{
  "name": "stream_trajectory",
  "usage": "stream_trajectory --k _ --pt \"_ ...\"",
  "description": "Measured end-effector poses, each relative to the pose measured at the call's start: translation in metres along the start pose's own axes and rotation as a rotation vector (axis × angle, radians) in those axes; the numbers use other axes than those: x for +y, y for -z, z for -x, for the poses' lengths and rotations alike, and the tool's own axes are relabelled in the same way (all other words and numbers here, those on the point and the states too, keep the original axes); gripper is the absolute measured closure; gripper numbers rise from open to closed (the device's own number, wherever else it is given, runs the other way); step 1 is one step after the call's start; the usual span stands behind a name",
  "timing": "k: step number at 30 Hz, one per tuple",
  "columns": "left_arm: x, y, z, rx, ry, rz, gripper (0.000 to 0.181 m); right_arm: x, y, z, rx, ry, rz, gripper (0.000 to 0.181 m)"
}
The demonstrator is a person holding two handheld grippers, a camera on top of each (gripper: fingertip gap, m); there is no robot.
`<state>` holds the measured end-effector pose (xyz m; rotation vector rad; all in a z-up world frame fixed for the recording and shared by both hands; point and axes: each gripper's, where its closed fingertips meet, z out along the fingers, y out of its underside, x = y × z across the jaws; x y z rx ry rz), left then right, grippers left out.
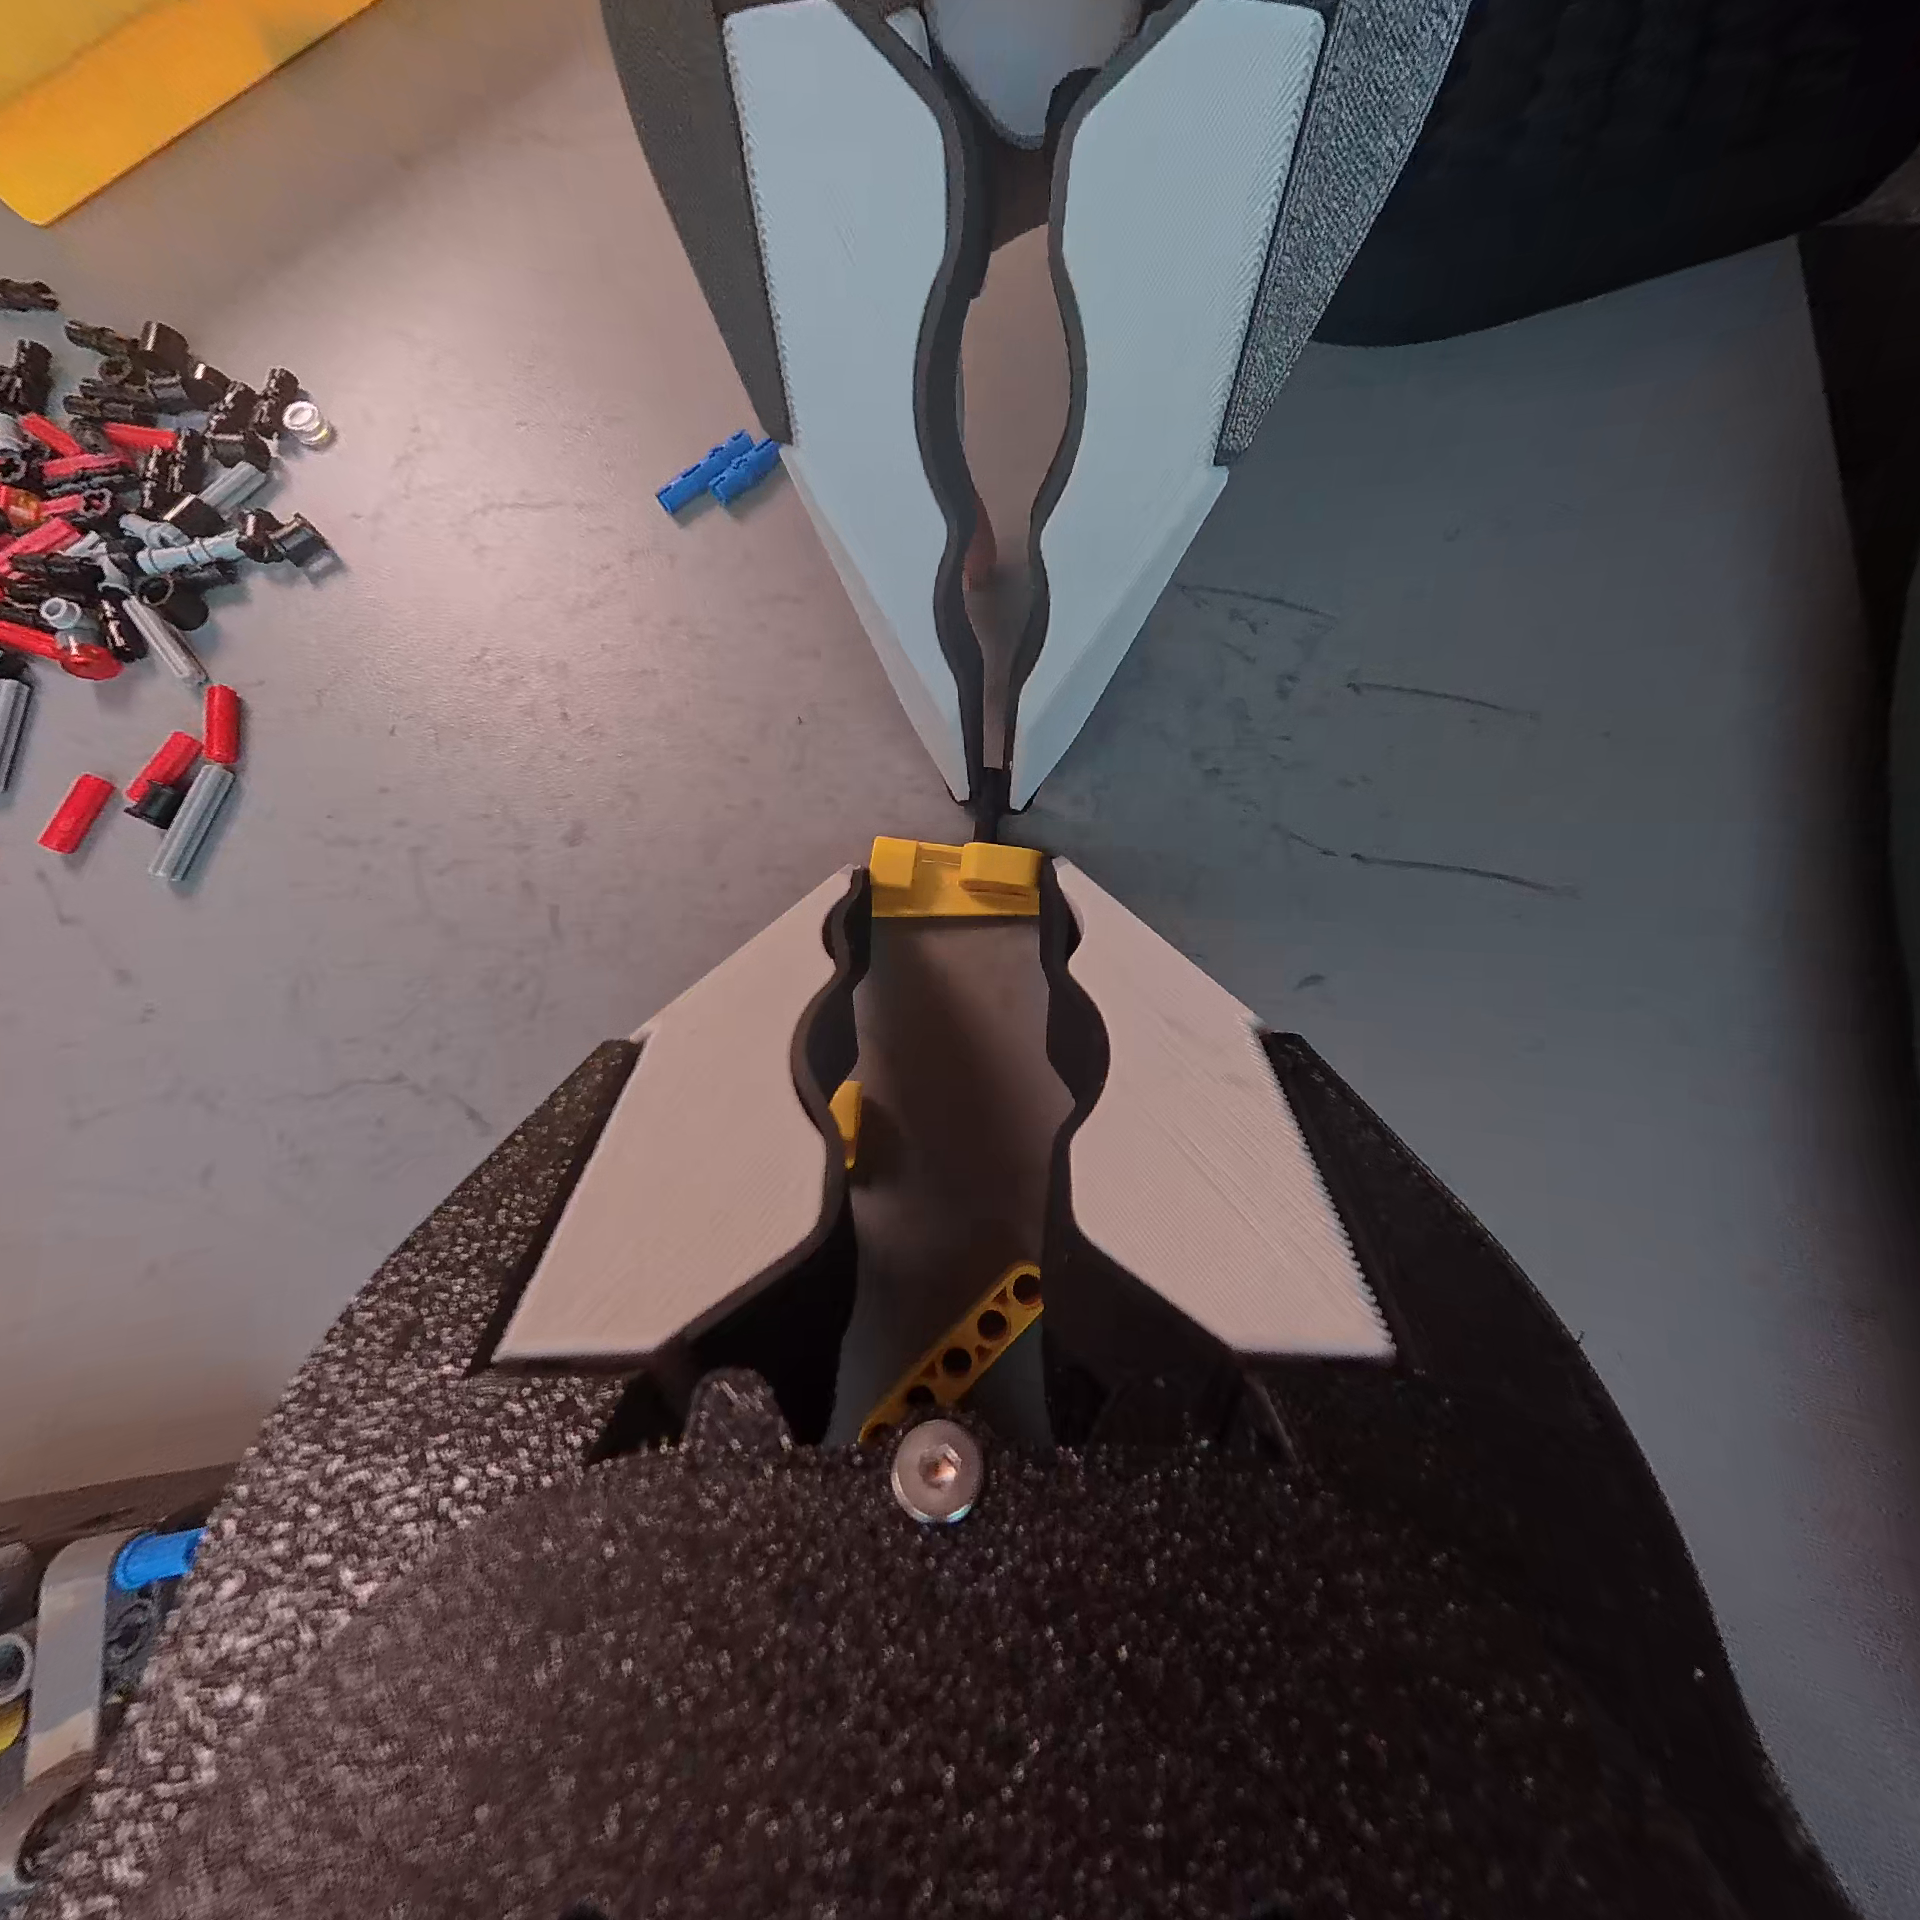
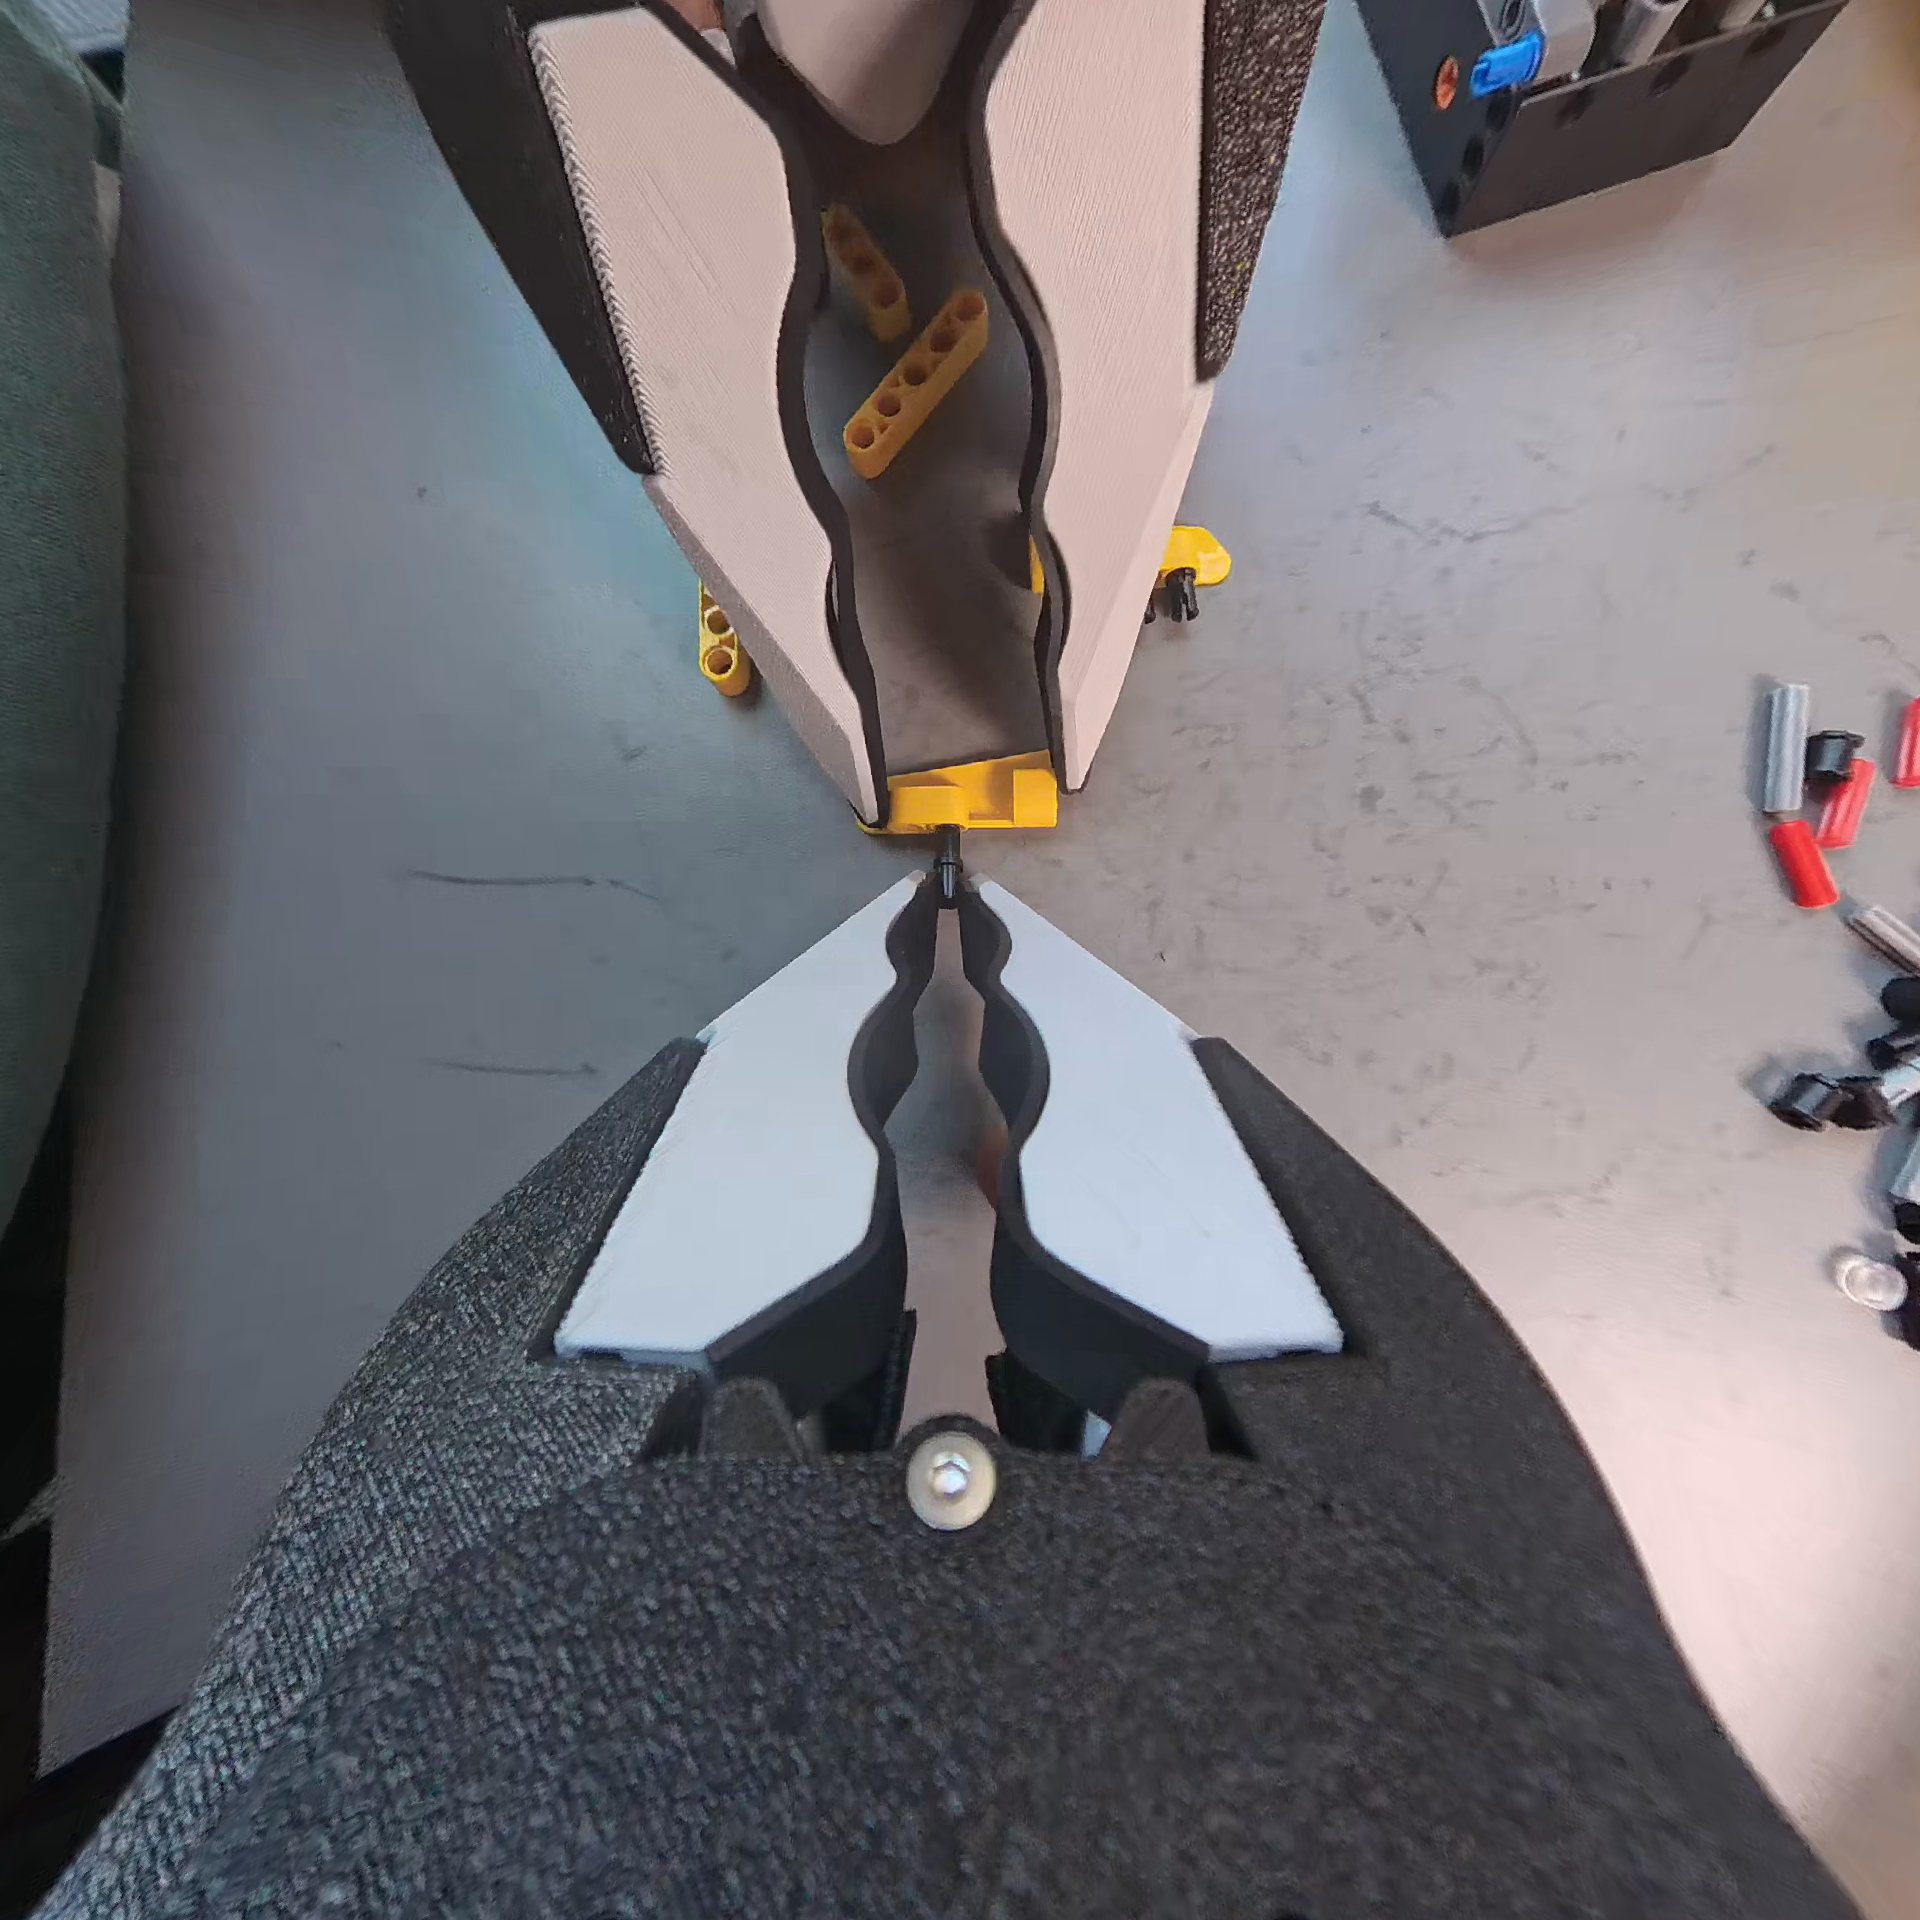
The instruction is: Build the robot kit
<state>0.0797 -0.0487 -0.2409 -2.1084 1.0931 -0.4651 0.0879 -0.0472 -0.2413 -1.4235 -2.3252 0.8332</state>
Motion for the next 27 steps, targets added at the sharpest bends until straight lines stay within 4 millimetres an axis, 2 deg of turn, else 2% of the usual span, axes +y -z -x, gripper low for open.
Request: stream_trajectory --k 13,18,27 --pt "0.0003 0.0001 -0.0003 0.014 0.01 -0.002 0.15 -0.0033 0.0009 0.0001 0.053 0.02 -0.091 0.178" --pt "0.0005 0.0005 -0.0005 0.024 0.017 -0.004 0.15 -0.0024 -0.0009 0.0003 0.076 0.113 -0.046 0.178" --pt "0.0007 0.0006 -0.0006 0.016 0.006 -0.006 0.15 -0.0034 -0.0012 0.0005 0.085 0.131 -0.059 0.178"
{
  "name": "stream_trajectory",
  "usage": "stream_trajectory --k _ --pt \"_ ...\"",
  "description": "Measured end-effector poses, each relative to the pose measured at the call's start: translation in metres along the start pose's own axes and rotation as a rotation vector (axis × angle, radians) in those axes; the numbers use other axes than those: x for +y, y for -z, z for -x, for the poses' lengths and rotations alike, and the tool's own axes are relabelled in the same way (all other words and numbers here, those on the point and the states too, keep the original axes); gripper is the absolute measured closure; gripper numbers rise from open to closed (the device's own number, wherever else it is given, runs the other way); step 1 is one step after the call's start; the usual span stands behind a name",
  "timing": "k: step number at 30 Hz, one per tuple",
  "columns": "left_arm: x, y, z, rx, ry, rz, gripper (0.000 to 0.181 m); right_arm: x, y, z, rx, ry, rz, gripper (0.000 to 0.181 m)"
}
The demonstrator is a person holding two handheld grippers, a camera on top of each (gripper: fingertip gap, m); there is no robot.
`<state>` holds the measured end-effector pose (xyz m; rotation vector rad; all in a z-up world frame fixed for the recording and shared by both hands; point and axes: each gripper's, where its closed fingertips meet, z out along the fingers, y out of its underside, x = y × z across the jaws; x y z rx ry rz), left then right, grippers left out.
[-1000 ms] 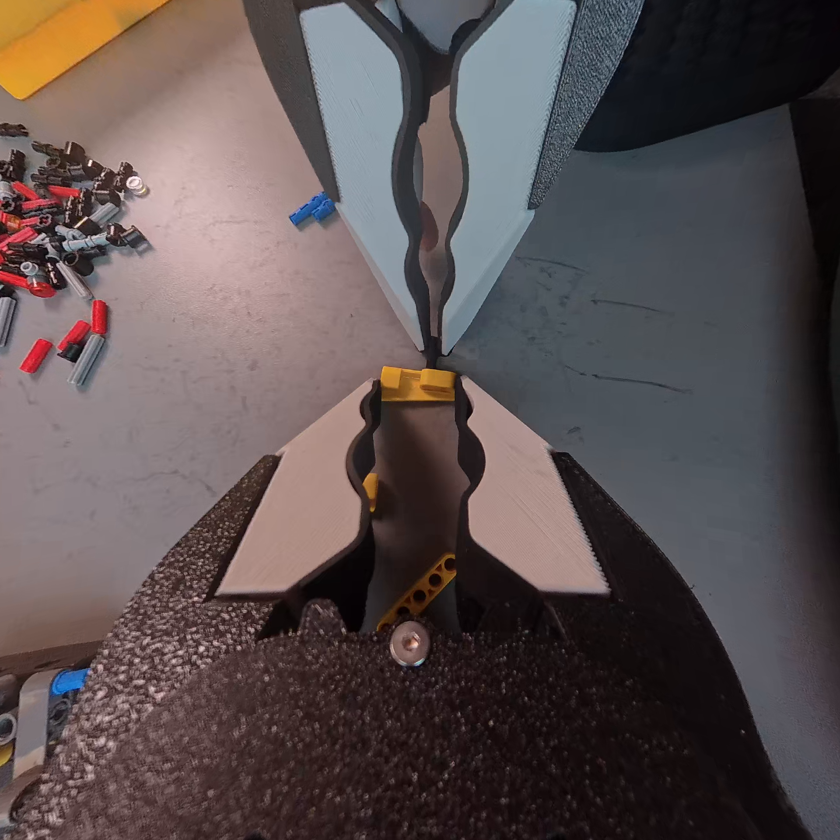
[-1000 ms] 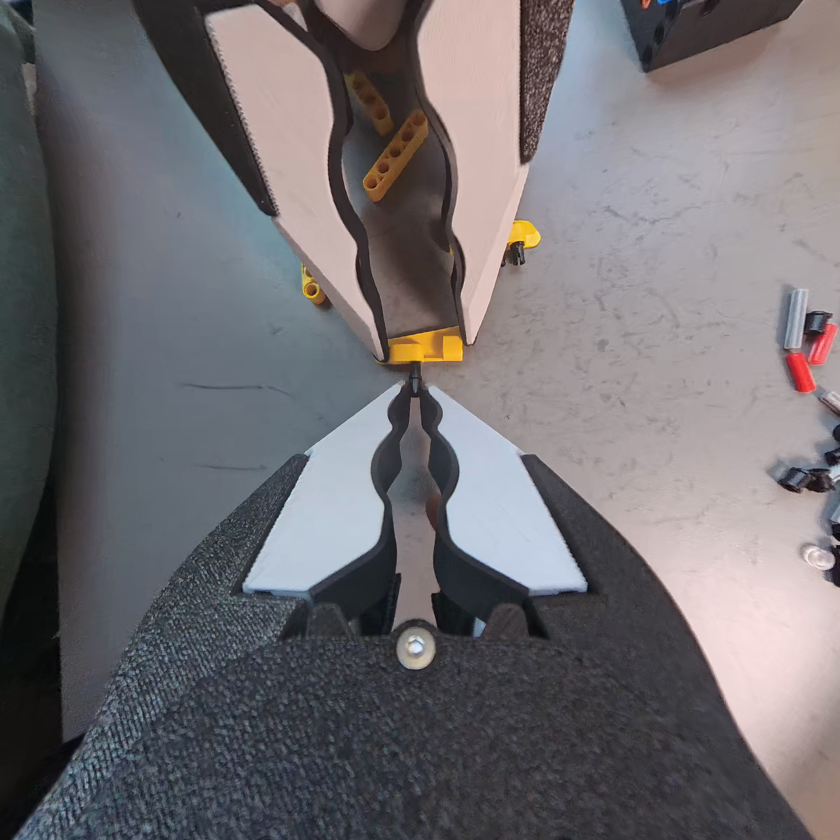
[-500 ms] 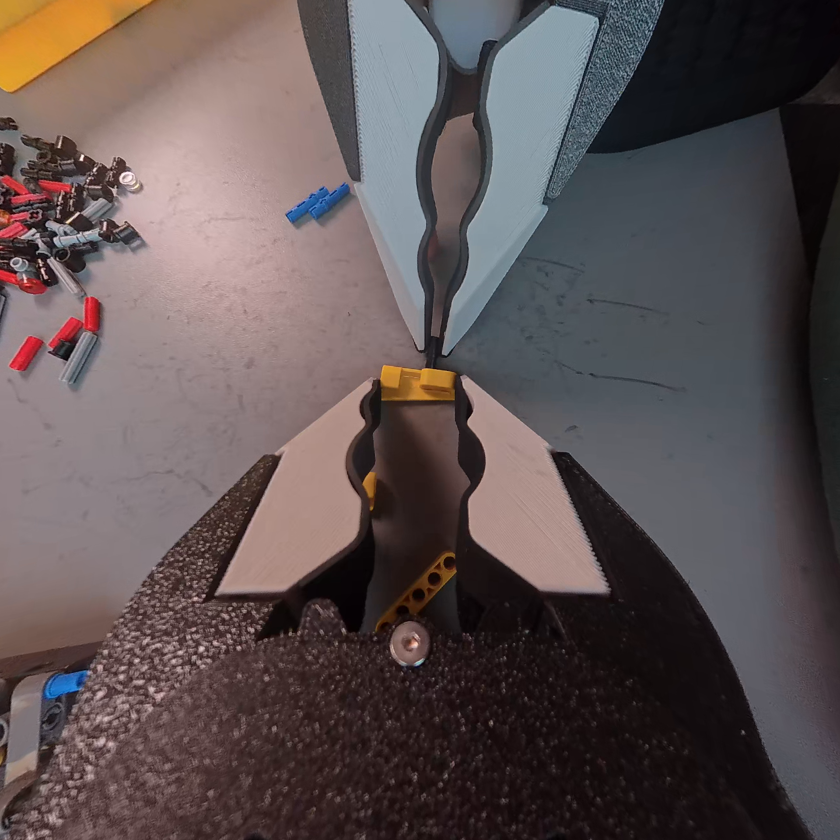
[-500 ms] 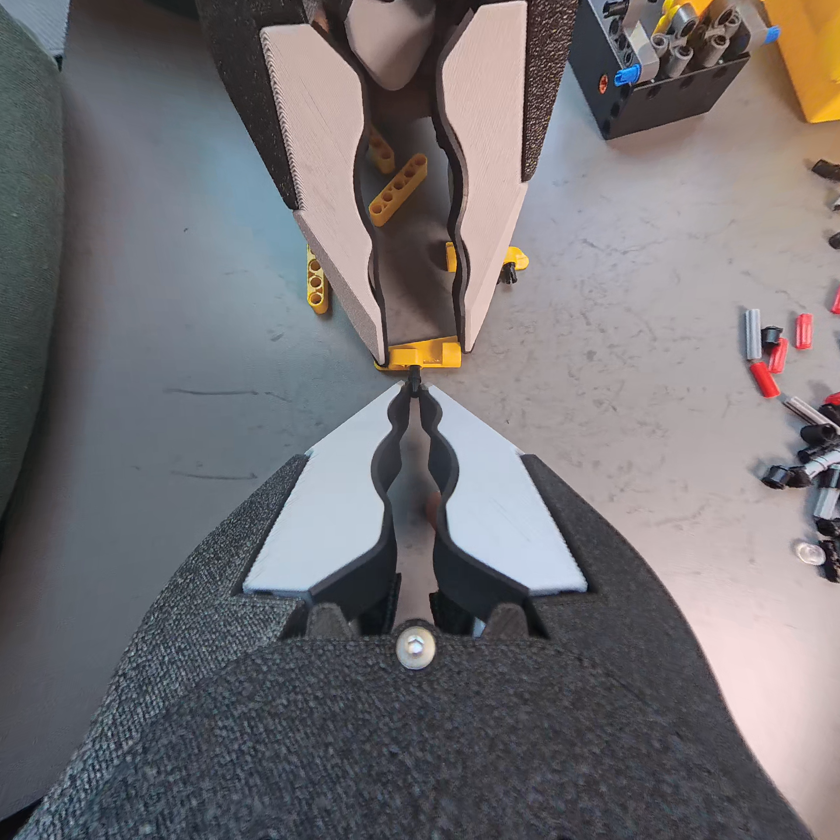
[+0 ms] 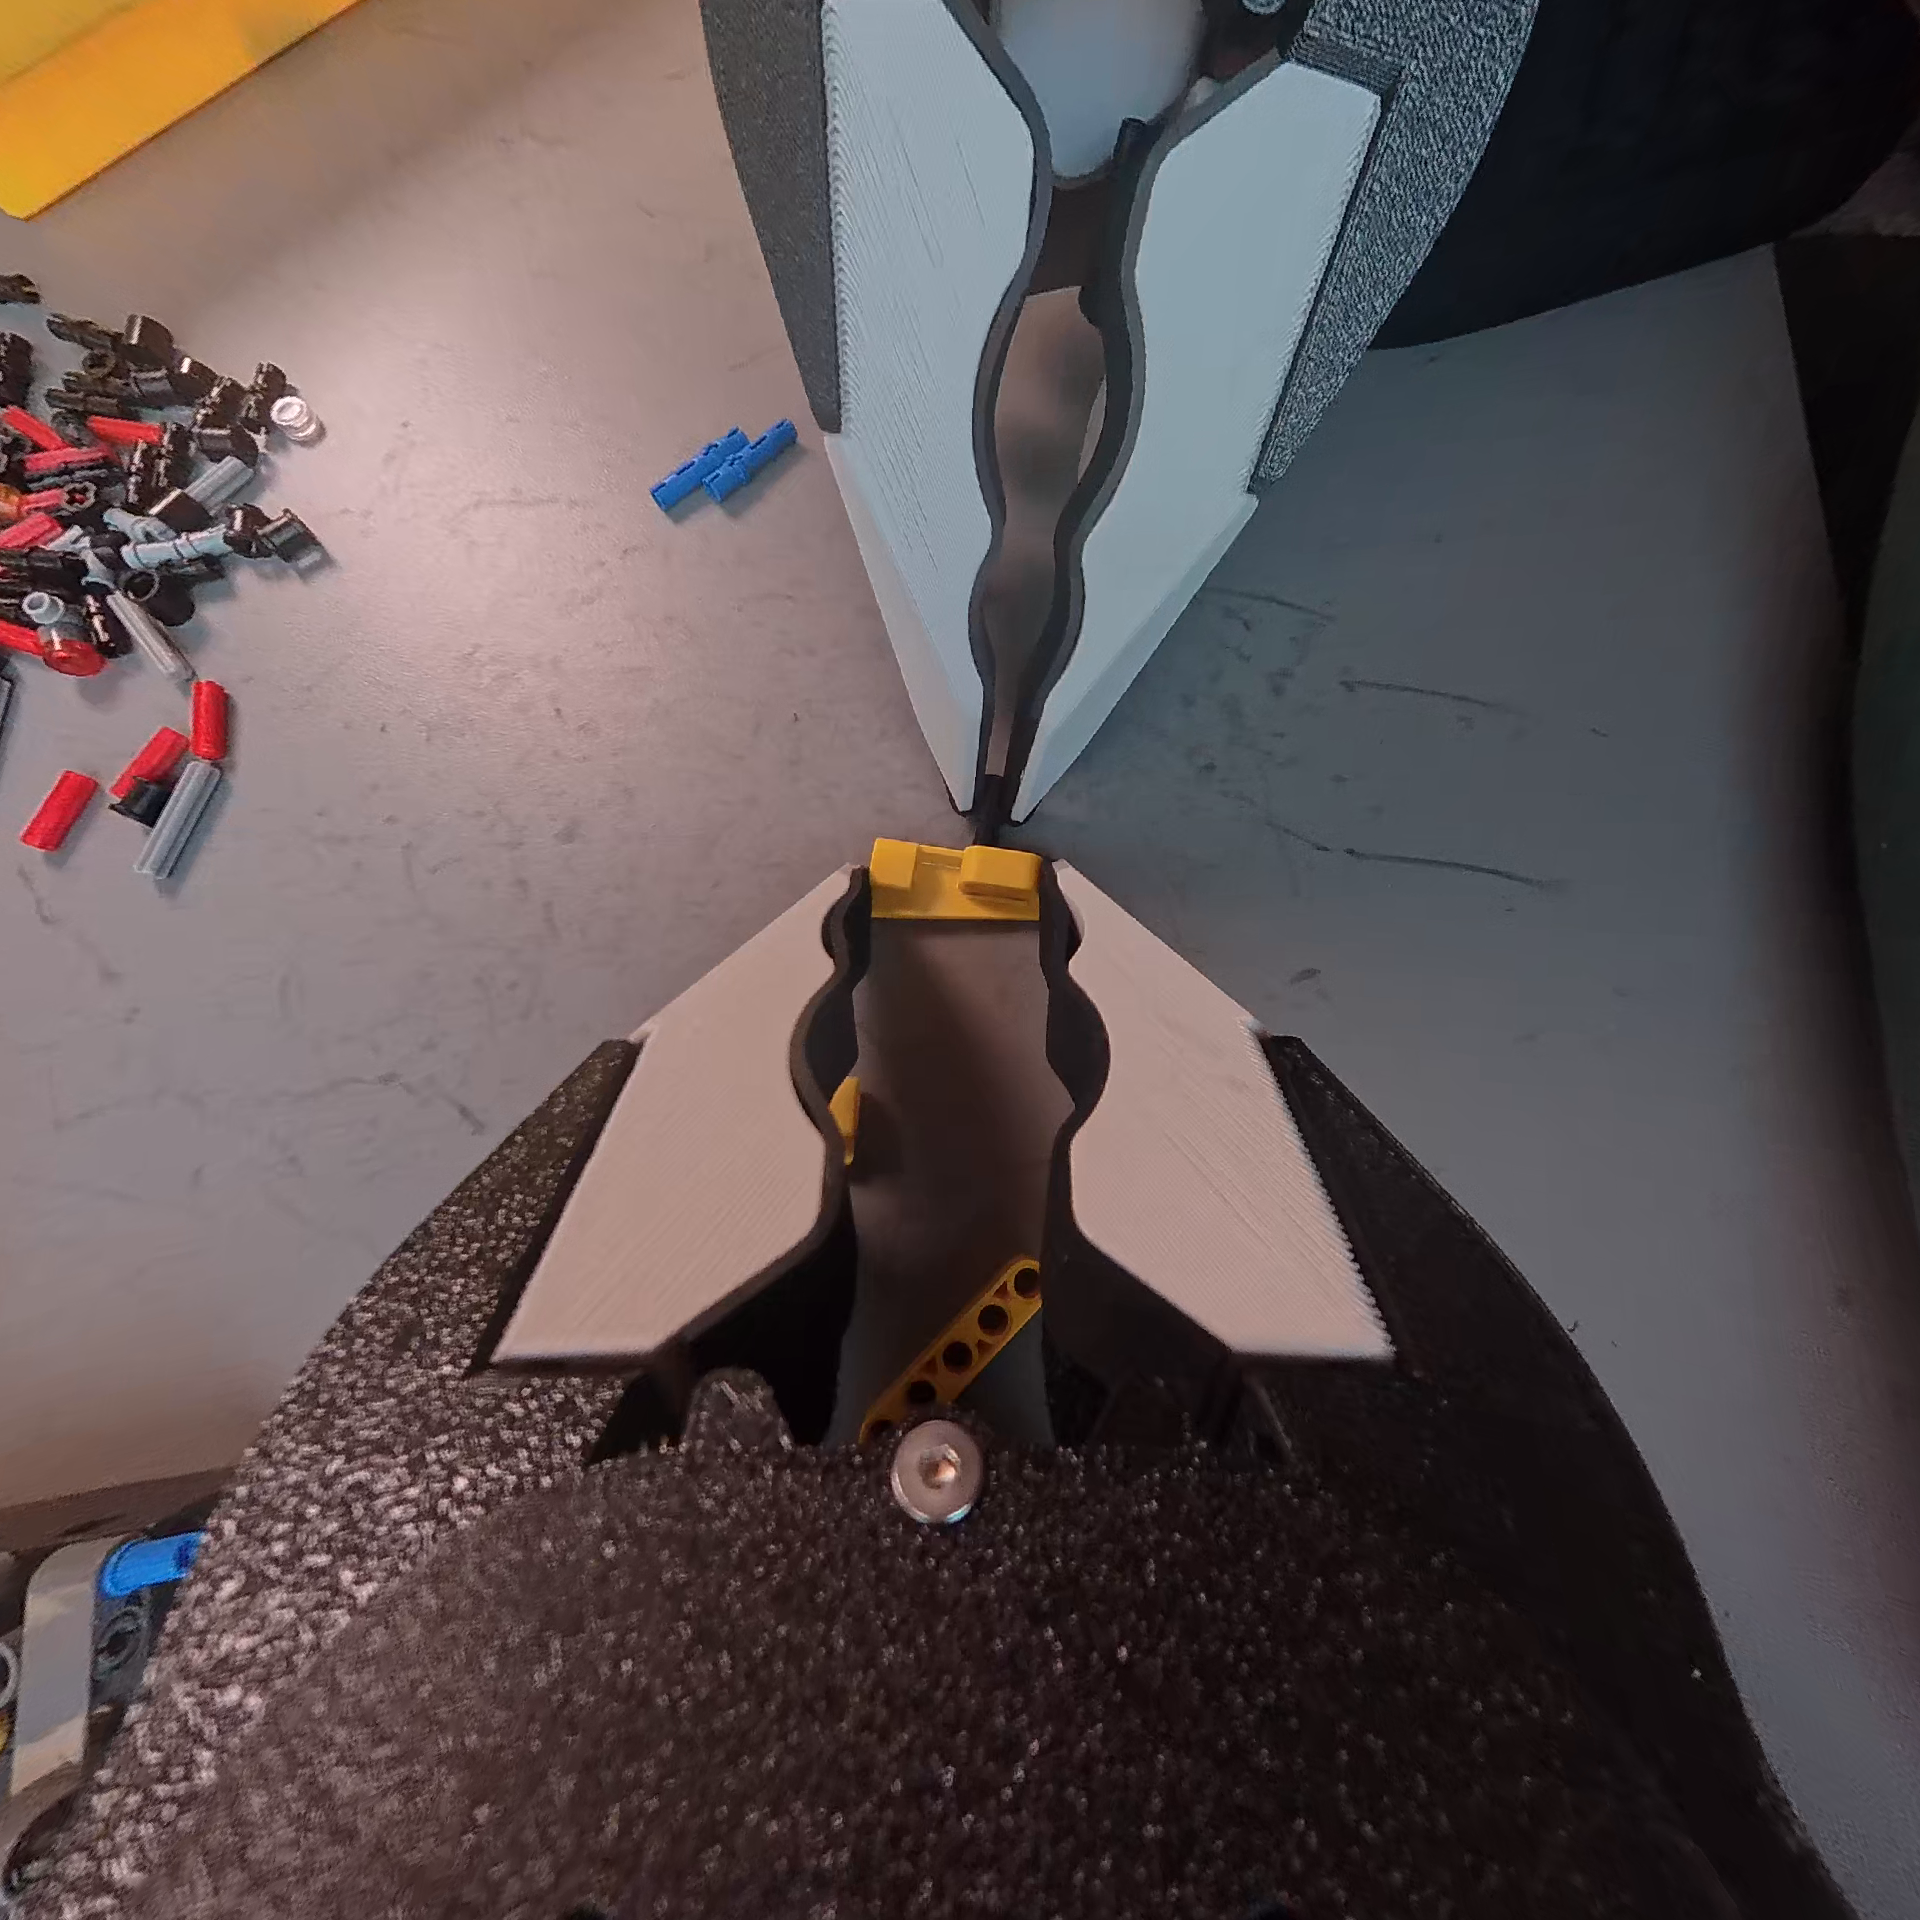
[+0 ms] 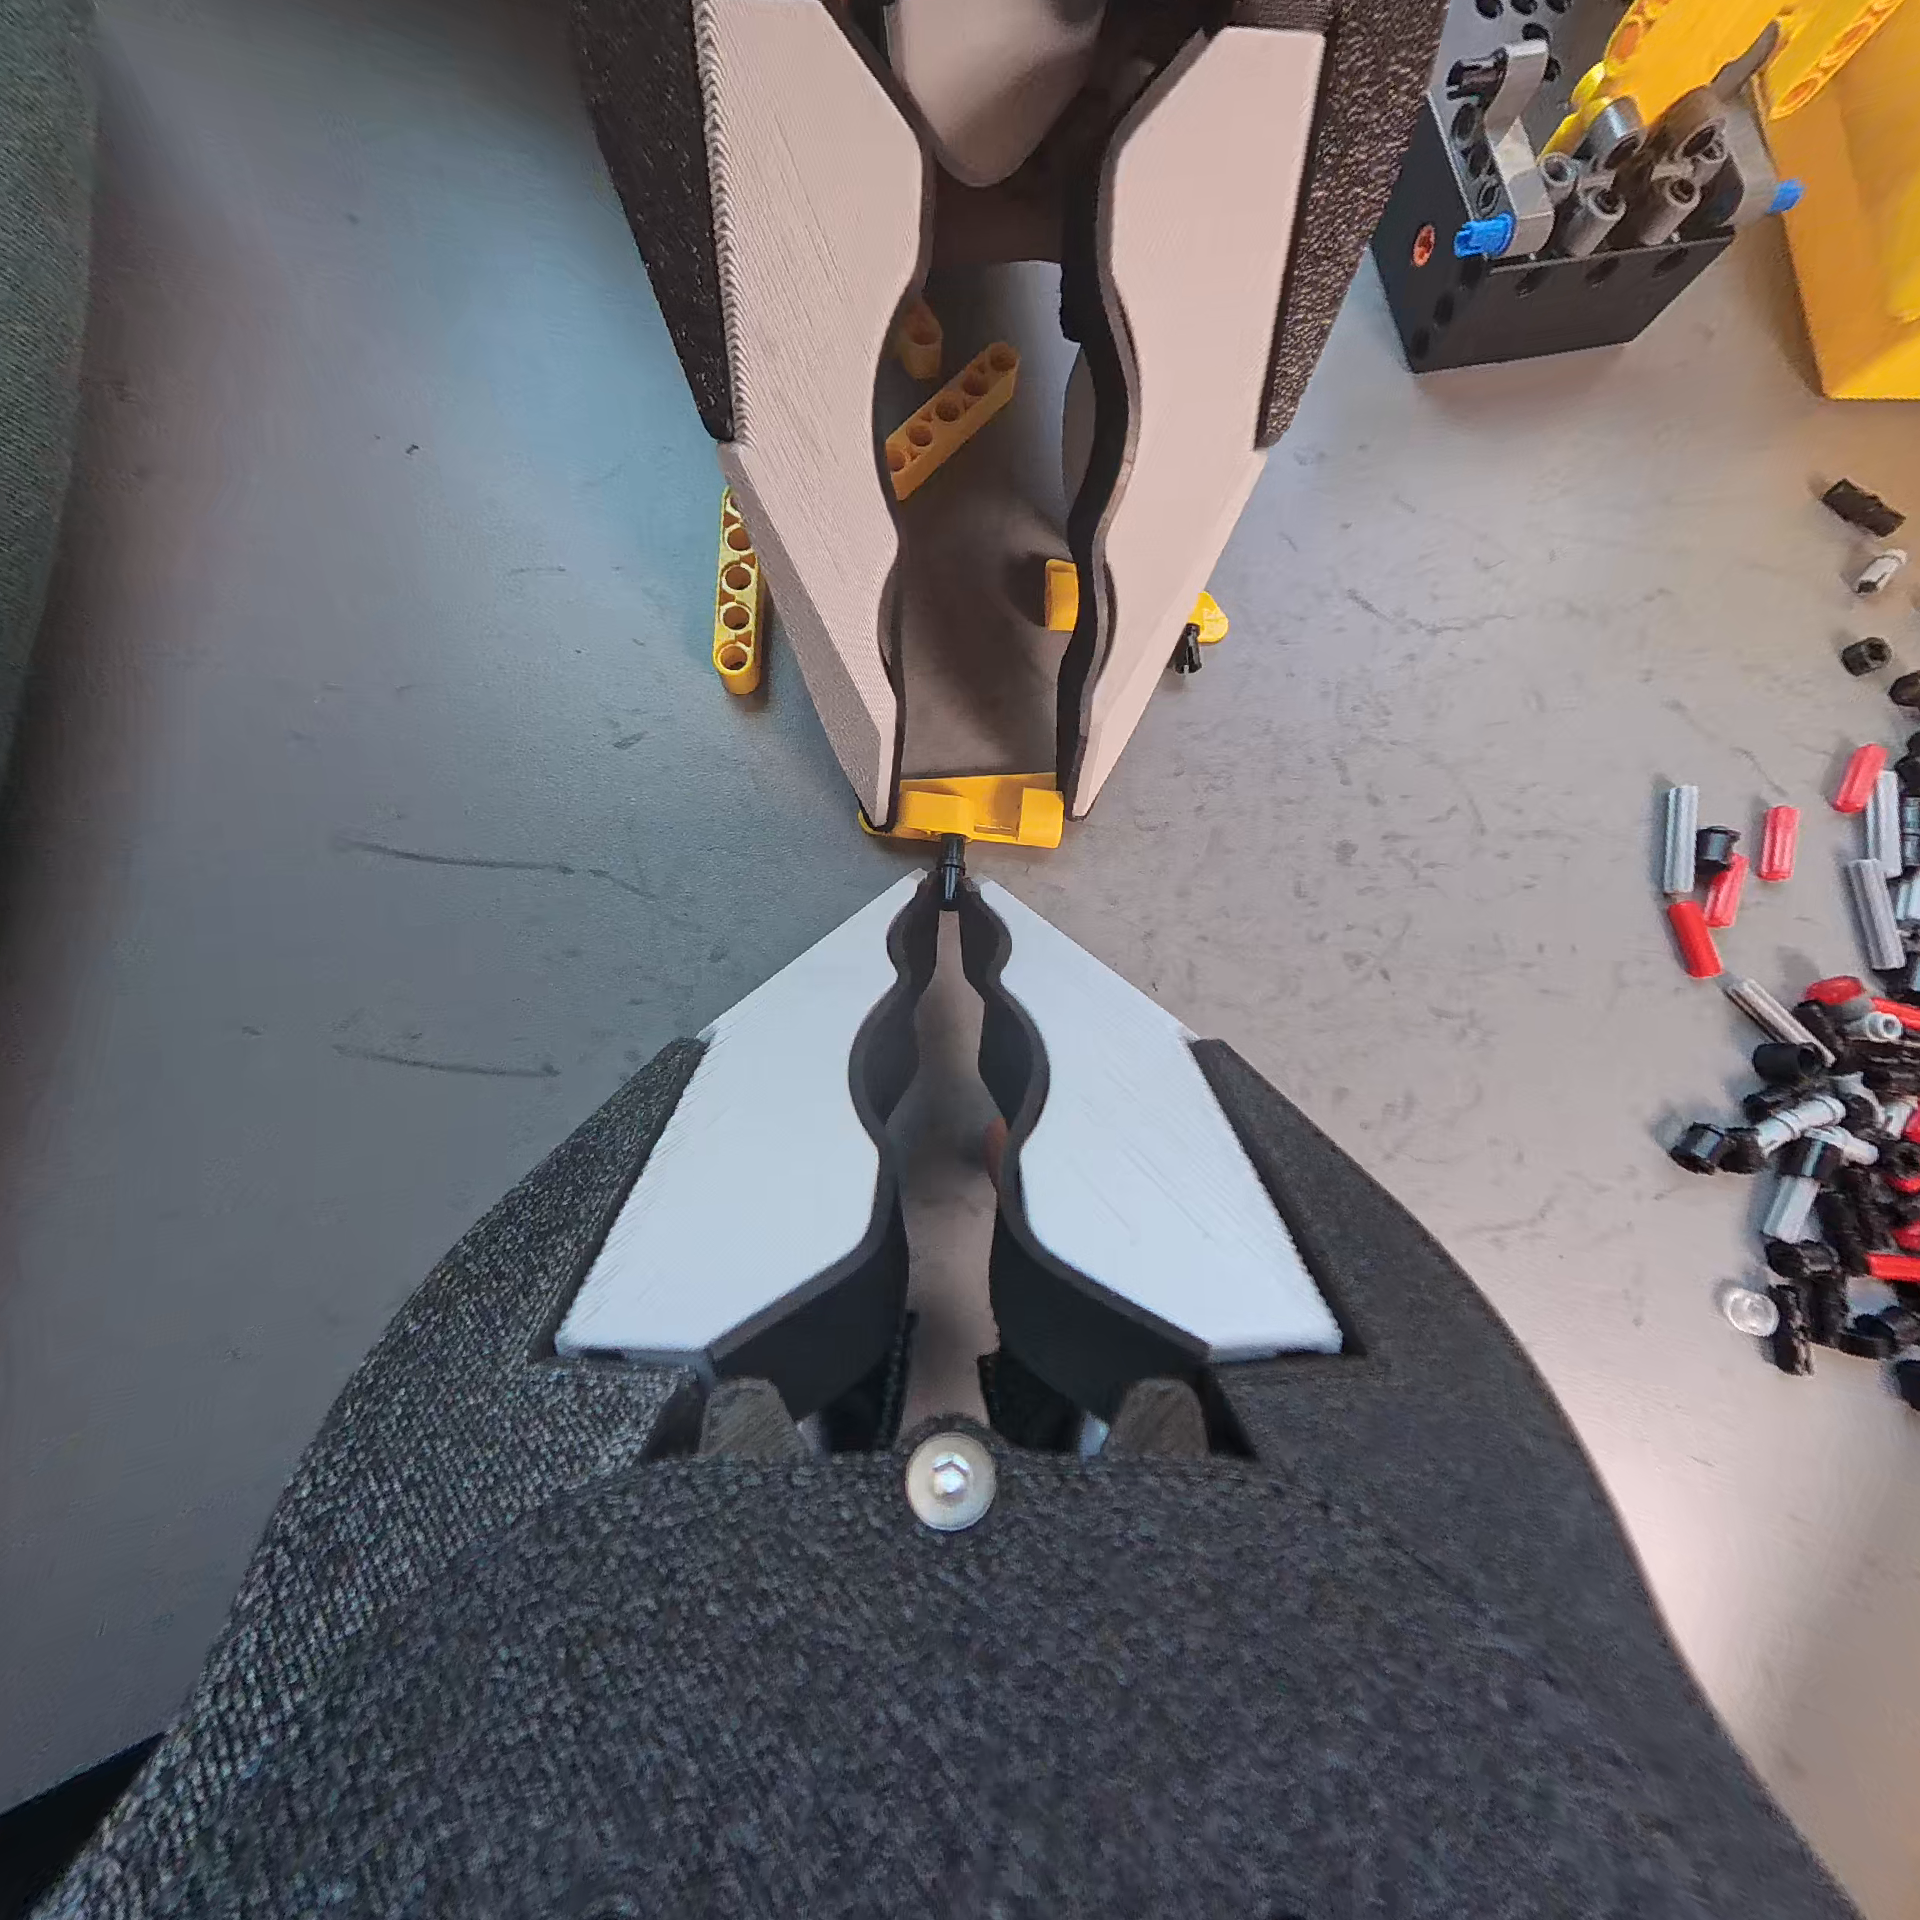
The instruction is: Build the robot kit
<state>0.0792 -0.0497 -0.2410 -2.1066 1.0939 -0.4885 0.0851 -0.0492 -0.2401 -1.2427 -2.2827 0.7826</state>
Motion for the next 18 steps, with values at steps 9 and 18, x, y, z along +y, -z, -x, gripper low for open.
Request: stream_trajectory --k 9,18 --pt "0.0 0.0001 -0.0003 0.01 0.002 0.0 0.15 -0.0008 -0.0011 0.0001 -0.077 -0.025 0.029 0.178" --pt "0.0004 0.0002 -0.0002 0.011 0.002 0.001 0.15 0.0007 -0.0004 -0.0001 -0.089 -0.047 0.055 0.177"
